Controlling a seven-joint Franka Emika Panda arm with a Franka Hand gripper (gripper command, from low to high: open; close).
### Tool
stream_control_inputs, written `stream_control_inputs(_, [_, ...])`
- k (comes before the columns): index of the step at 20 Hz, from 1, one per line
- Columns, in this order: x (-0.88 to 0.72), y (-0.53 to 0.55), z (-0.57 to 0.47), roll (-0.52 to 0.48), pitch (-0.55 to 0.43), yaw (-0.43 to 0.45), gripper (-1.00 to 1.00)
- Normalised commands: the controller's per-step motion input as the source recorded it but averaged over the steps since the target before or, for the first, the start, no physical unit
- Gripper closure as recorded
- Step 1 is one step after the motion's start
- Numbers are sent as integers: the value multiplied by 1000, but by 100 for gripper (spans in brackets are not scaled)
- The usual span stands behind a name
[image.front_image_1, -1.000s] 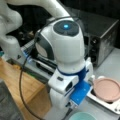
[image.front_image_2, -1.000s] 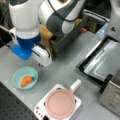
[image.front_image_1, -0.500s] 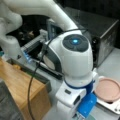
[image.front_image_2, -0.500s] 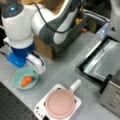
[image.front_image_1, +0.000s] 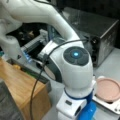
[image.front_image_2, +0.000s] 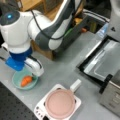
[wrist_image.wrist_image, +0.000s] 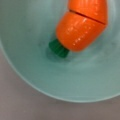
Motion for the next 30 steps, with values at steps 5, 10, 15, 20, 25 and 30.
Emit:
stream_control_inputs(5, [383,-113,-67,55,95,31,-100])
stream_control_inputs(10, [340,-52,-10,64,86,10,-100])
stream_control_inputs(15, [316,-53,26,84,90,13,-100])
stream_control_inputs(20, [321,-88,13,112,91,19,-100])
stream_control_inputs(25, [303,-113,56,131,79,31,-100])
stream_control_inputs(30, [262,-146,113,138,89,51,-100])
